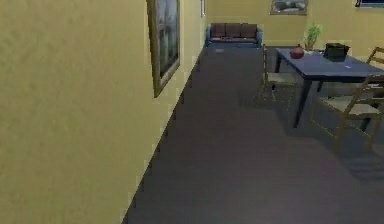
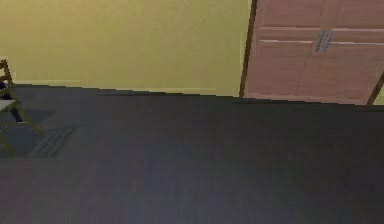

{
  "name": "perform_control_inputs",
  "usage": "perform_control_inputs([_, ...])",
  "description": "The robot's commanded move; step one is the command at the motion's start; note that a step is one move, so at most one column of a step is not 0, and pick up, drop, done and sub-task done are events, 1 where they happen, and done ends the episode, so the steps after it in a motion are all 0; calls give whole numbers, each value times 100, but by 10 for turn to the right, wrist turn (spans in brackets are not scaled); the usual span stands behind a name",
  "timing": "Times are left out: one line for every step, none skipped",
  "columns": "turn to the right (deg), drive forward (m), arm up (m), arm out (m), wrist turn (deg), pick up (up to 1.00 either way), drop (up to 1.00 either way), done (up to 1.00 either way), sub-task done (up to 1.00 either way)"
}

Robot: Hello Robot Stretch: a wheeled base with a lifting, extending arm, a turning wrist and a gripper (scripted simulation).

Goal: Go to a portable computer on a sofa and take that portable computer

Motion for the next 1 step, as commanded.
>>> perform_control_inputs([90, 0, 0, 0, 0, 0, 0, 0, 0])
